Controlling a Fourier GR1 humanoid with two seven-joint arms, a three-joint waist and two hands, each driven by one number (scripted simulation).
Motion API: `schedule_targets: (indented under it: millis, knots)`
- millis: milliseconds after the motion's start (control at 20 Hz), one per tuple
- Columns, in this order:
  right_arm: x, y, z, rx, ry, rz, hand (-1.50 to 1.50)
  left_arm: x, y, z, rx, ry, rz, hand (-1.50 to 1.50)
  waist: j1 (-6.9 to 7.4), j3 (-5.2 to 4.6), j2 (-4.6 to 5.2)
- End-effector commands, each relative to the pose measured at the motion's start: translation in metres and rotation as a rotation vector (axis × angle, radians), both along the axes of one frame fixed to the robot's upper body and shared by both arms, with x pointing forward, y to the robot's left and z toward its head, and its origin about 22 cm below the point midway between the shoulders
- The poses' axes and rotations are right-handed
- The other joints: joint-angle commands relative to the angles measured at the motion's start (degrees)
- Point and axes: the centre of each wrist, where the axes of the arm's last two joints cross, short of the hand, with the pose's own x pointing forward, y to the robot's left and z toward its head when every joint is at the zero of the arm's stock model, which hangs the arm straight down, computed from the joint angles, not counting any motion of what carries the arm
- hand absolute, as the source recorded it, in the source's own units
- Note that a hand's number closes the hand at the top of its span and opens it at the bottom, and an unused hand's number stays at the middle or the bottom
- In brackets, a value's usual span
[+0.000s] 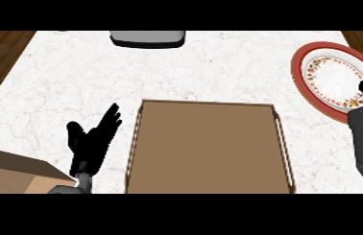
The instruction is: Pick the squash from the tray and place it in the plate
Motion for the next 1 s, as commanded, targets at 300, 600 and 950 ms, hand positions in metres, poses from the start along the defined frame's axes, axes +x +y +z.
schedule_targets:
  millis: [300,600,950]
  knots:
    - [0.002,0.036,-0.003,-0.043,-0.308,-0.019,-1.50,-0.011,0.014,-0.004,0.019,0.040,0.027,0.00,-2.17,-0.32,-1.03]
    - [-0.024,0.102,-0.029,0.049,-0.348,0.190,-1.50,-0.019,0.003,-0.008,-0.001,0.042,0.046,0.00,-2.65,-0.45,-1.18]
    - [-0.058,0.134,-0.046,0.074,-0.316,0.266,-1.50,-0.009,0.022,-0.011,0.021,0.052,0.047,0.00,-2.81,-0.63,-1.12]
